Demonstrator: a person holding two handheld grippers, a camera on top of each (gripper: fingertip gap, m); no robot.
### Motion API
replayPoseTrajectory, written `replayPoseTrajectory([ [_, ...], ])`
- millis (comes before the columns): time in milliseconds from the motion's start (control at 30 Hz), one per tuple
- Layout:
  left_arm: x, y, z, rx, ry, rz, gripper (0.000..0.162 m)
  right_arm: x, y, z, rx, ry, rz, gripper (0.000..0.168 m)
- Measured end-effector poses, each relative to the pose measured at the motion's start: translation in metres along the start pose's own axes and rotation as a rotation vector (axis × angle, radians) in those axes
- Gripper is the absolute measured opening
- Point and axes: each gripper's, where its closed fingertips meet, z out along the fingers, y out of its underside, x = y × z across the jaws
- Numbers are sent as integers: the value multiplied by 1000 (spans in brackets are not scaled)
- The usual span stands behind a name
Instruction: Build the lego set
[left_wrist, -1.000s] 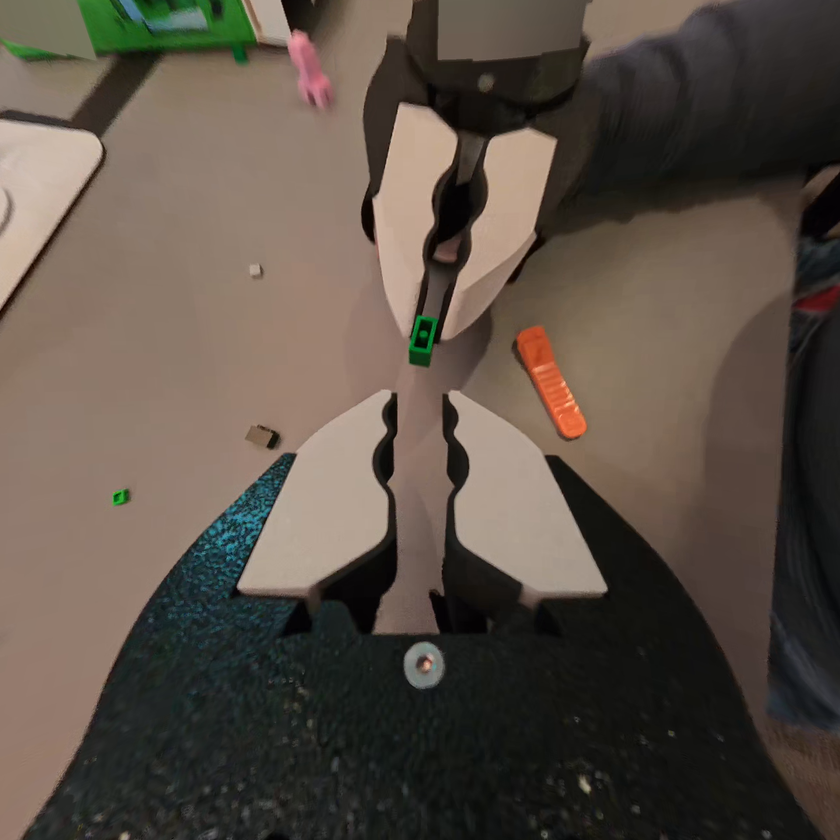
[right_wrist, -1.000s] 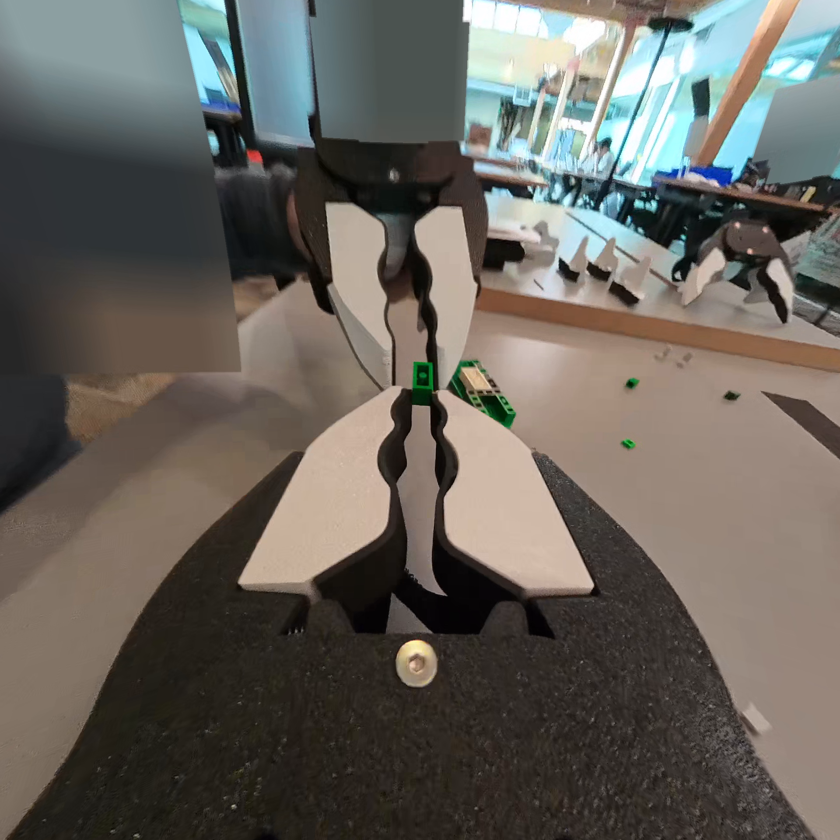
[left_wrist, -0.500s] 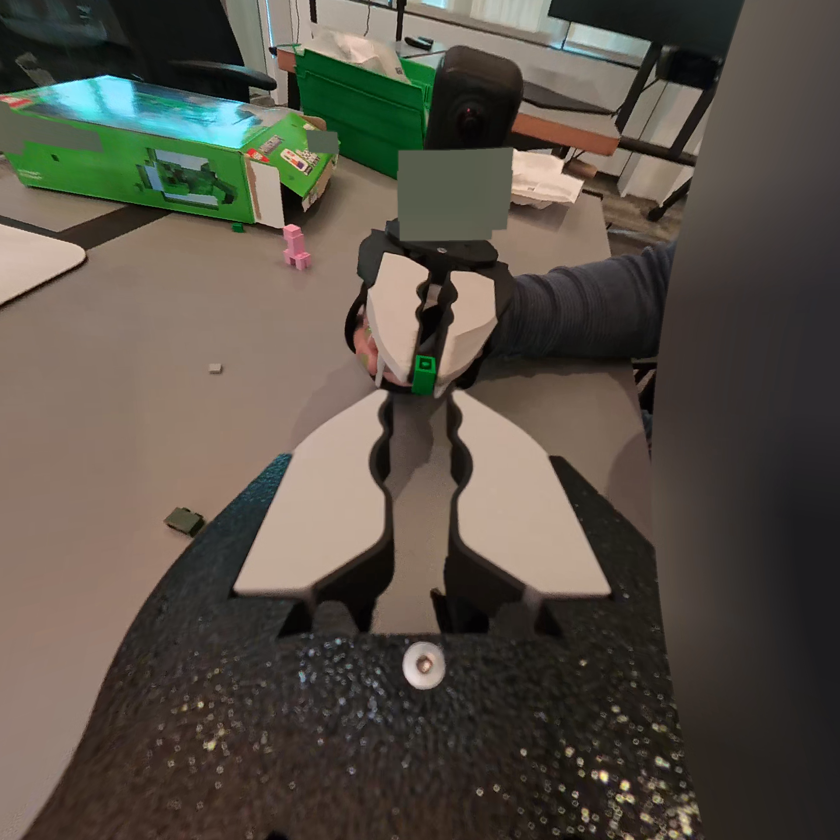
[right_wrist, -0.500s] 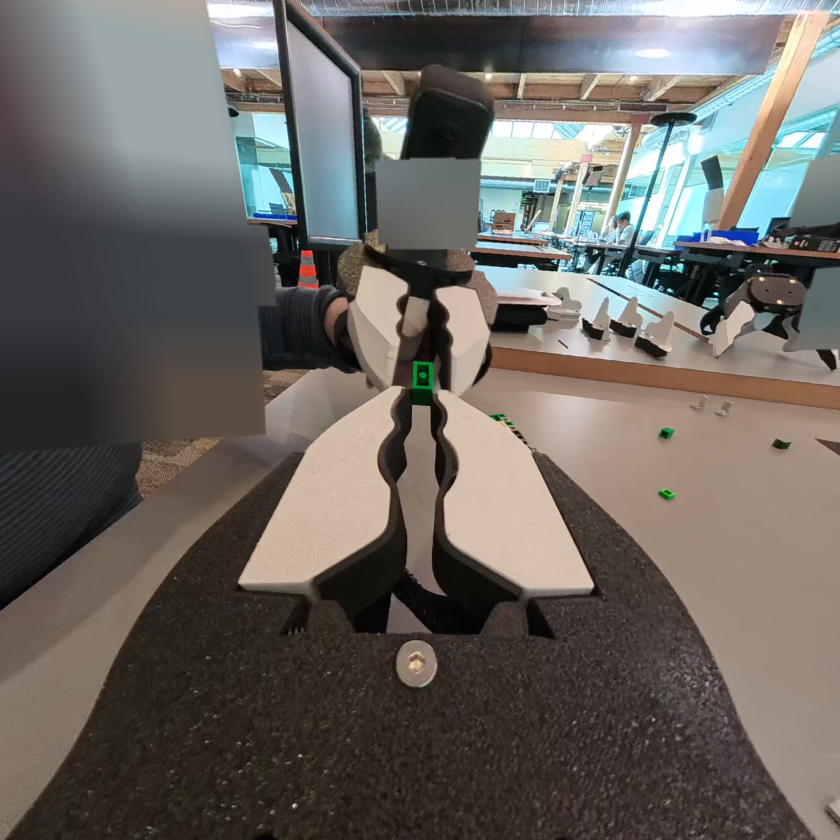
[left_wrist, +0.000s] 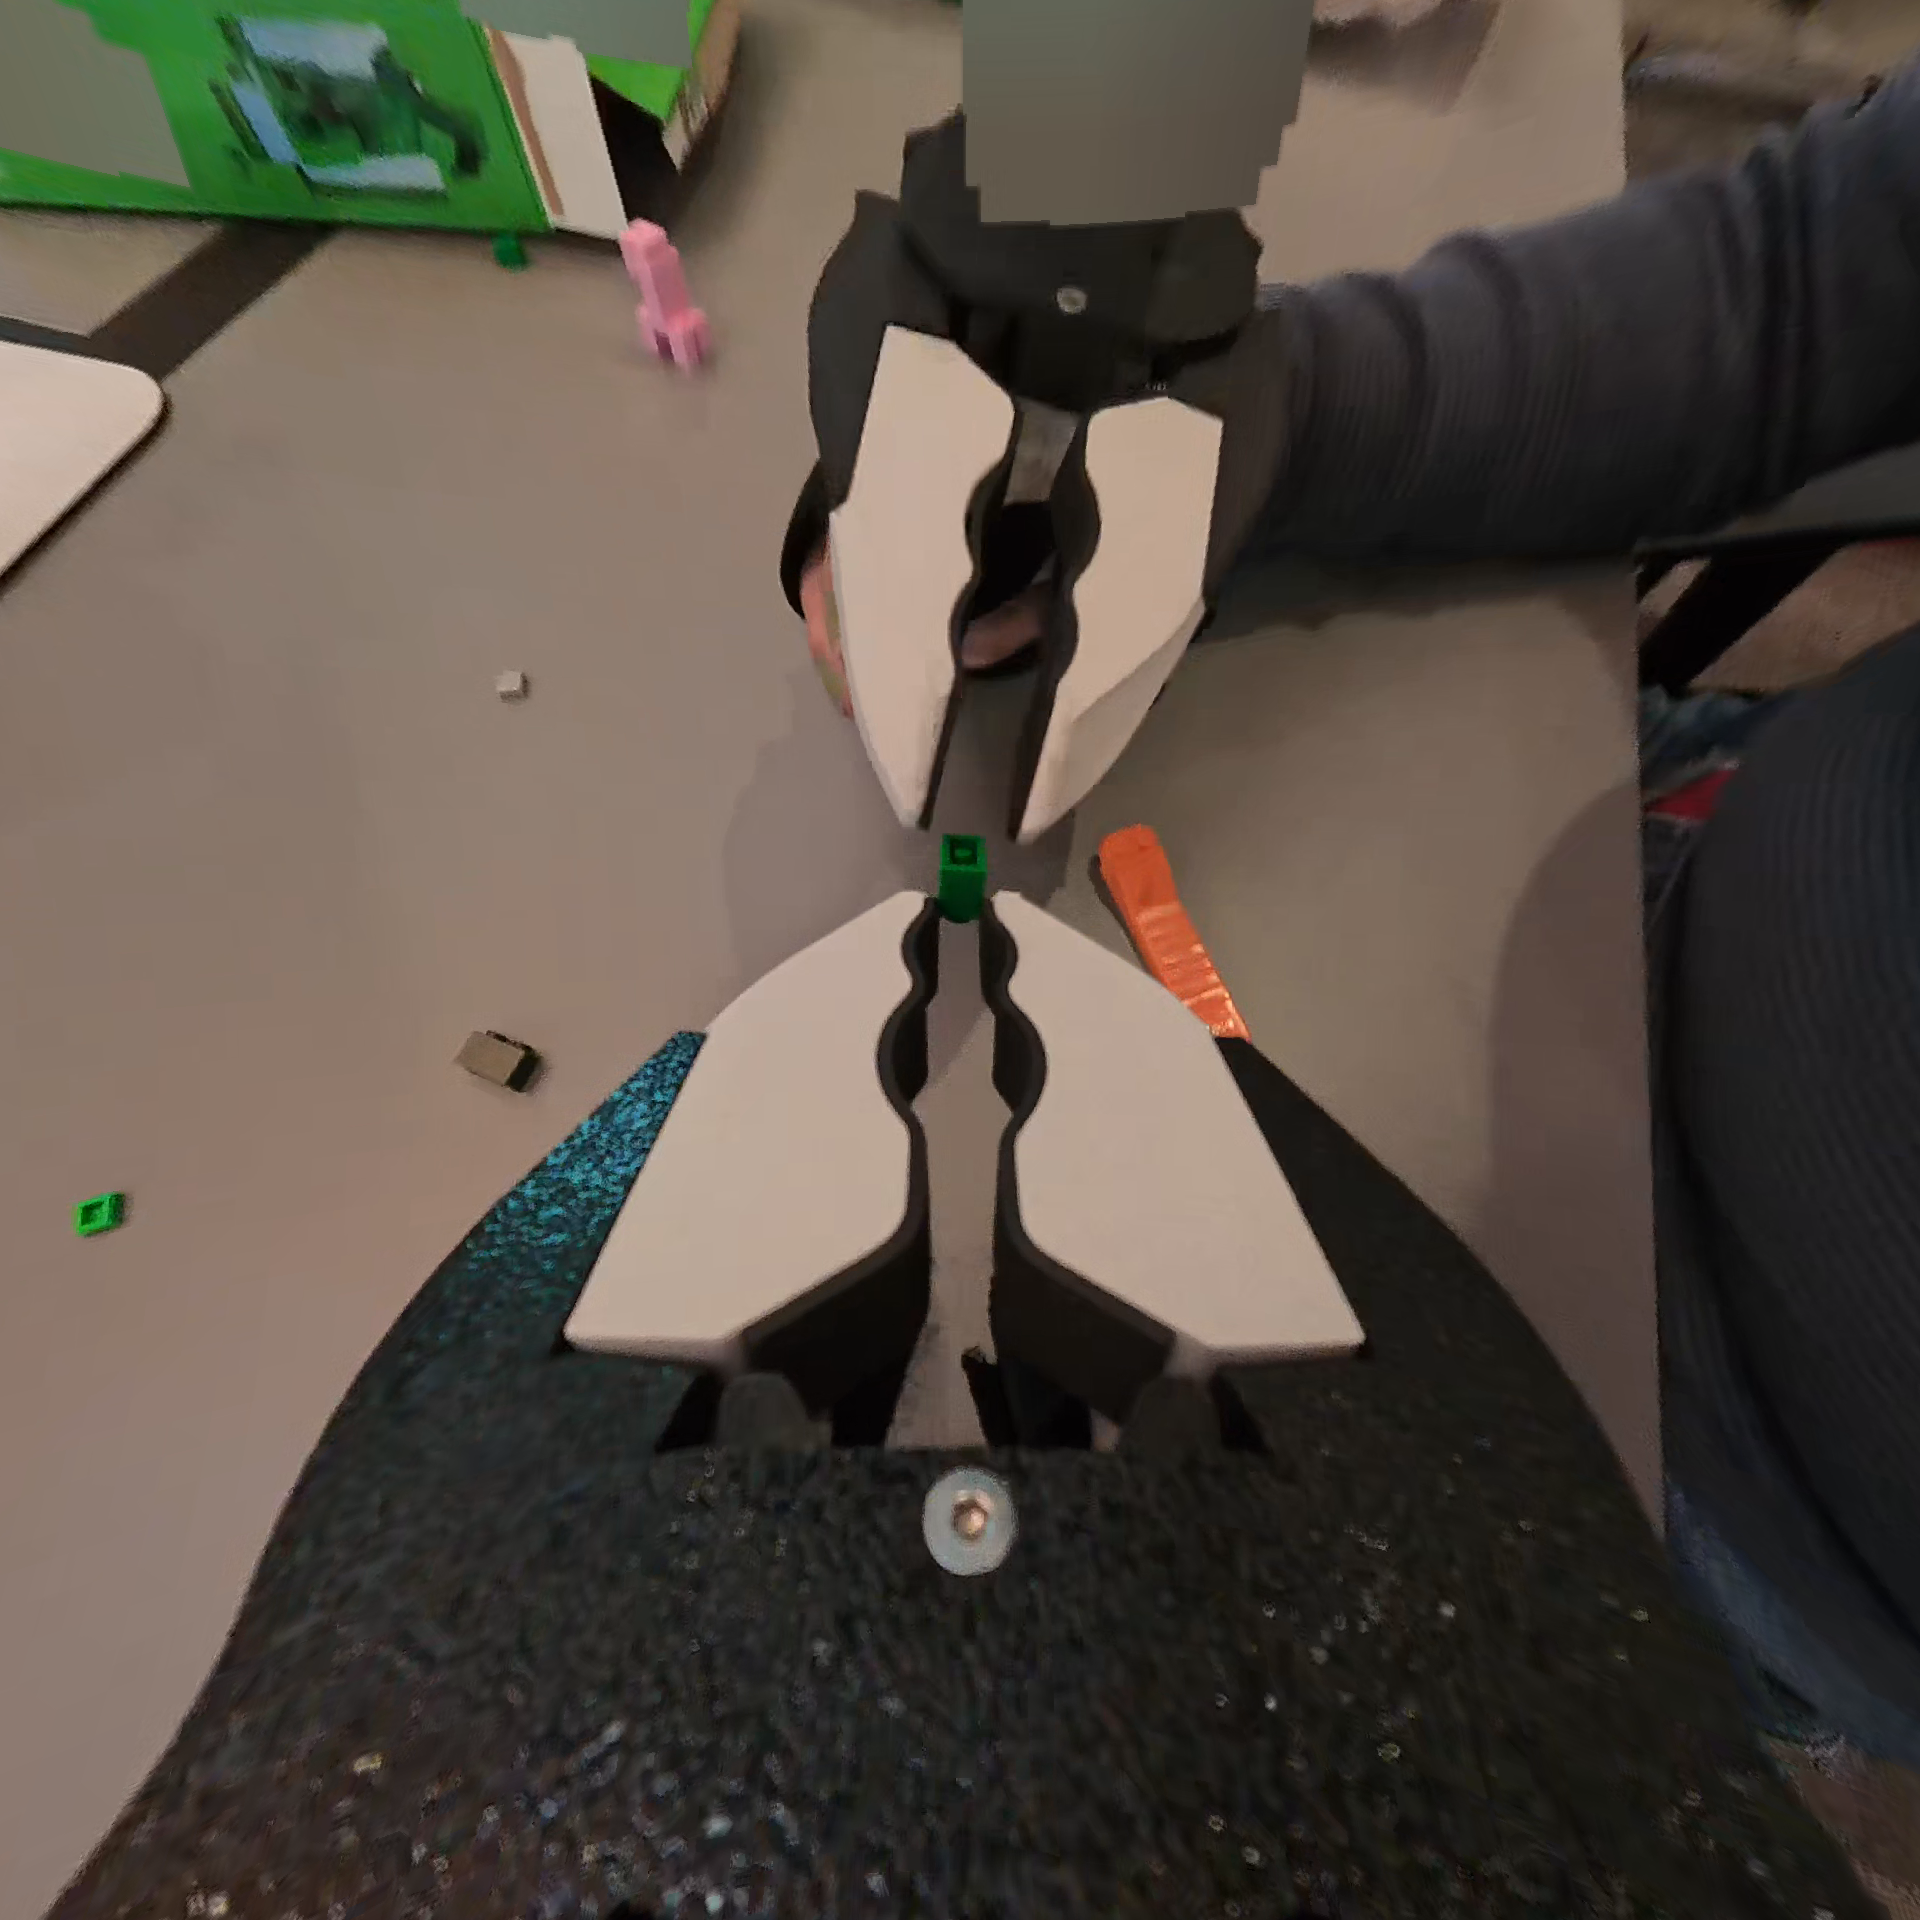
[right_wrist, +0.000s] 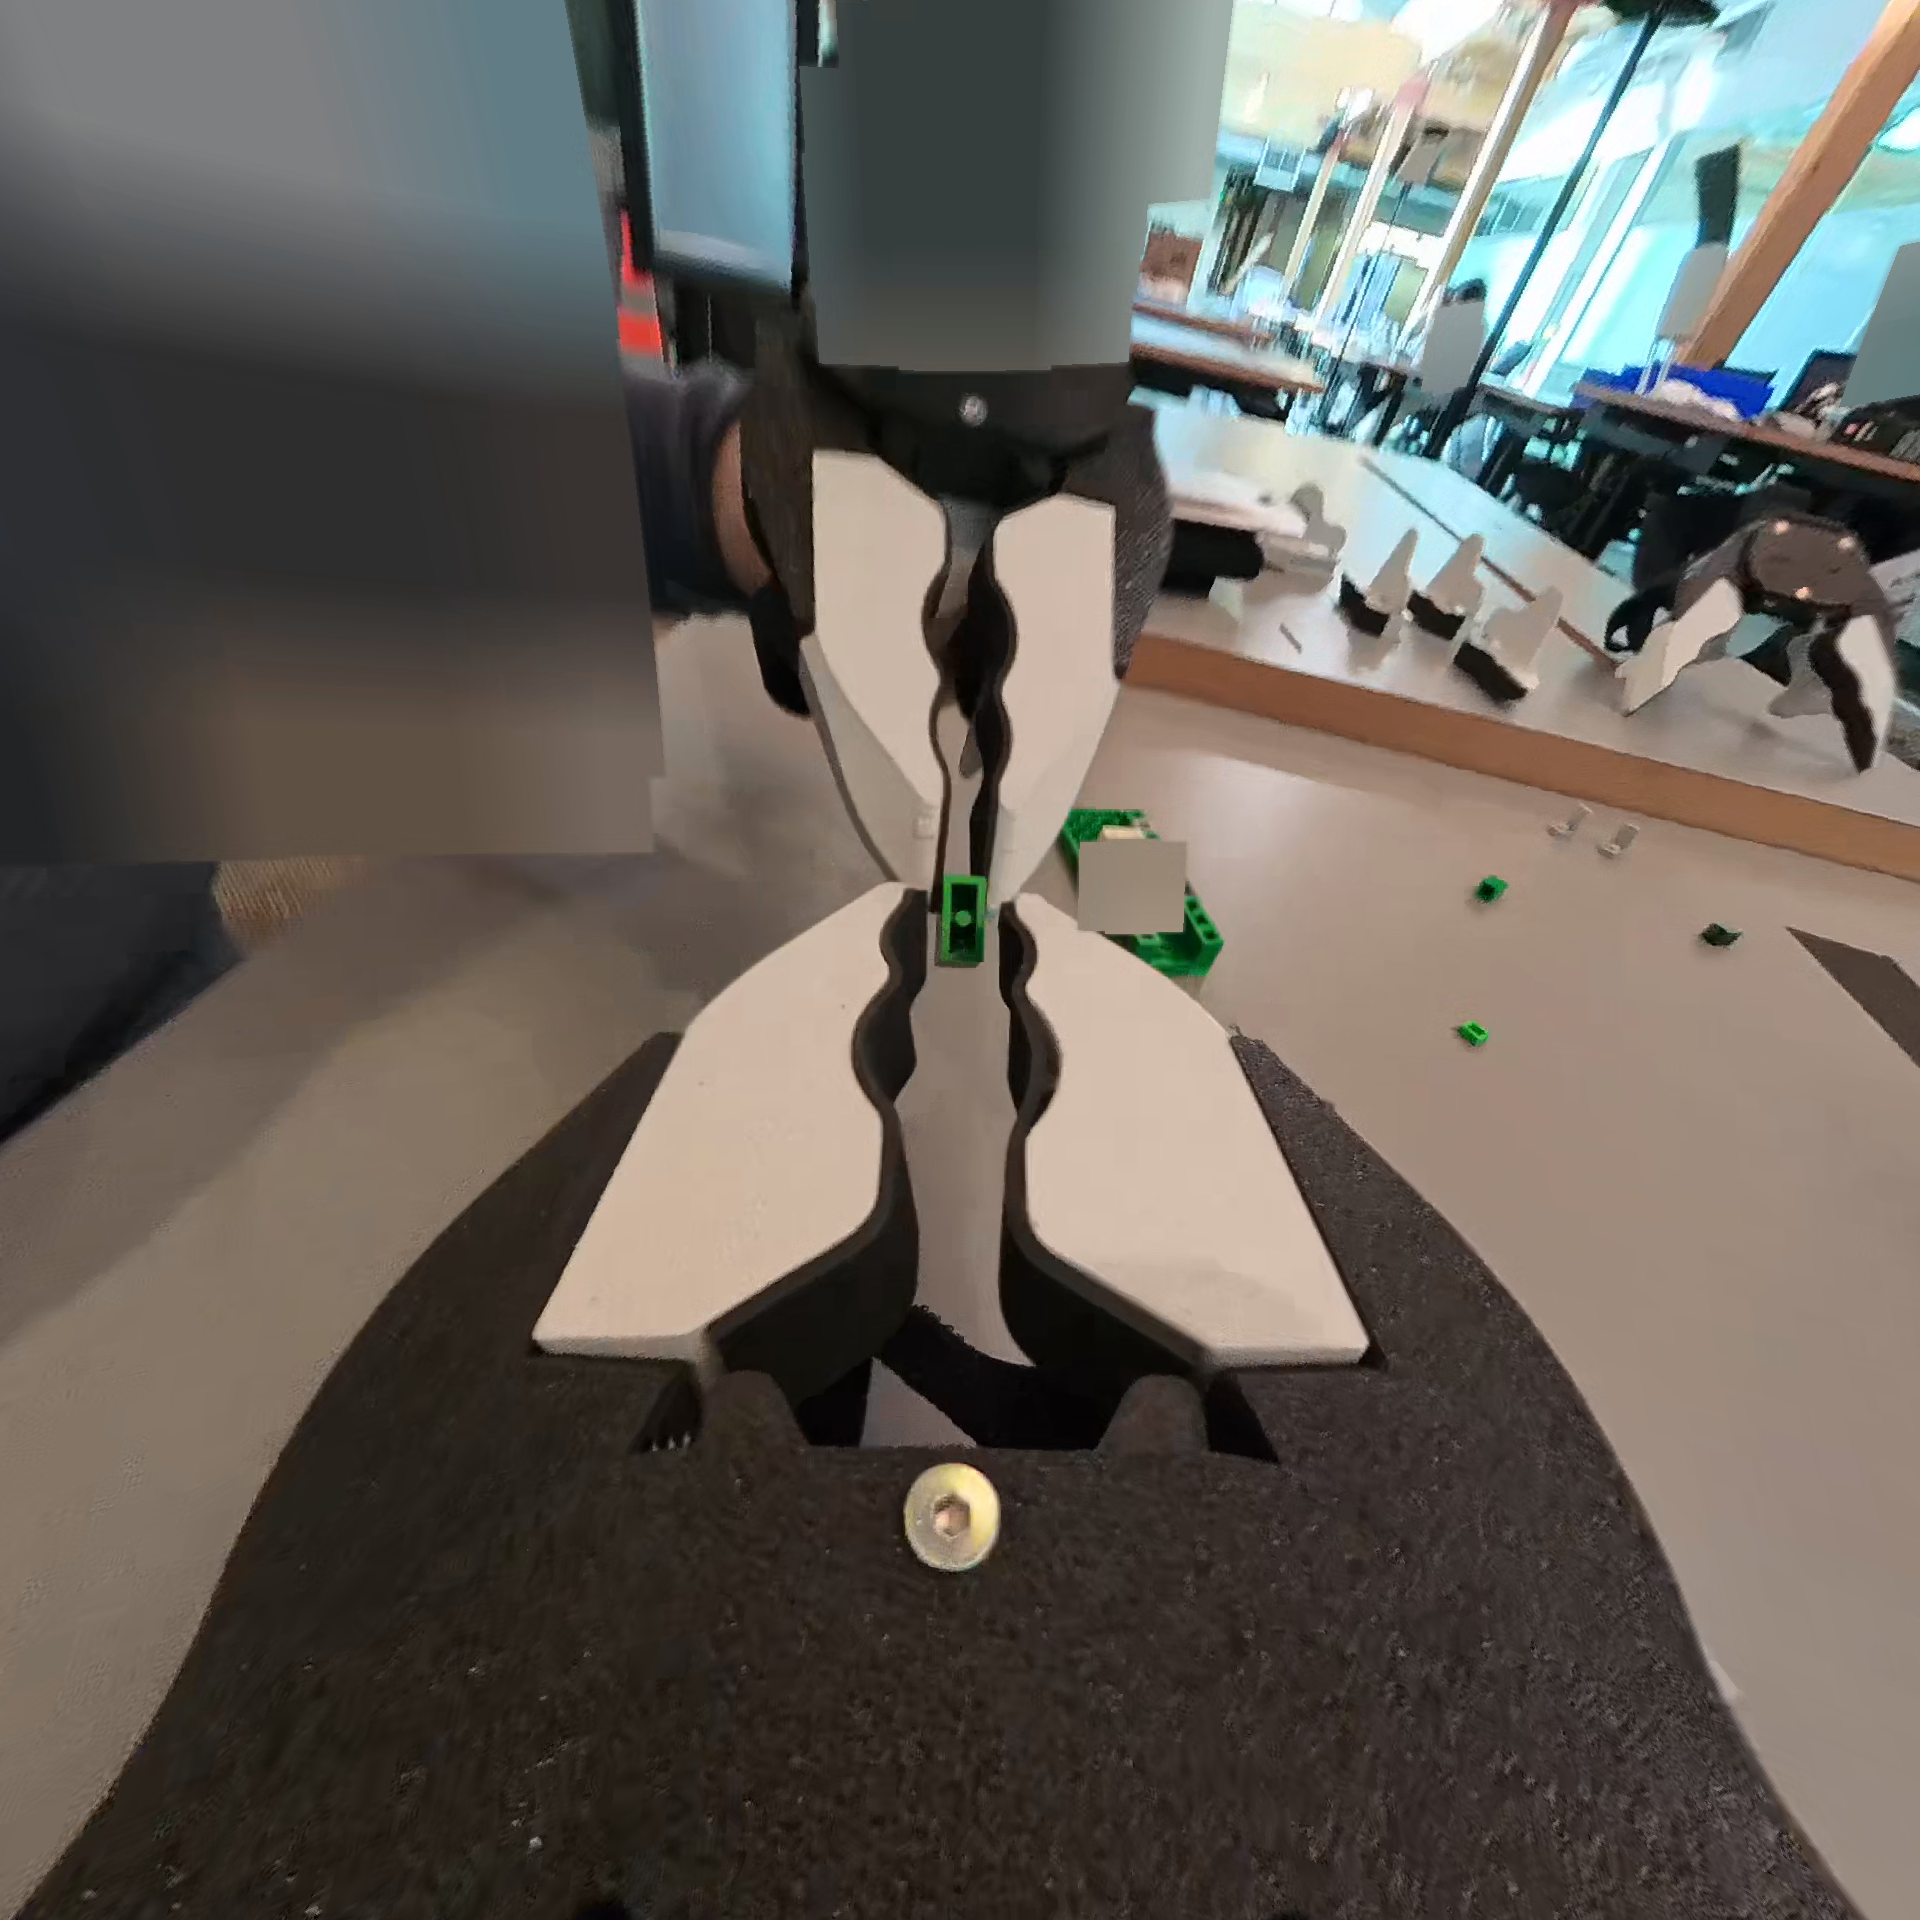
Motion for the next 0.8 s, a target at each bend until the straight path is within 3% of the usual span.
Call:
replayPoseTrajectory([
  [233, 4, 15, 7, -148, -9, 65, 7, -8, 15, 10, -141, 9, -93, 8],
  [800, 6, 14, 6, -122, 0, 72, 7, -9, 22, 10, -210, -4, -62, 9],
])
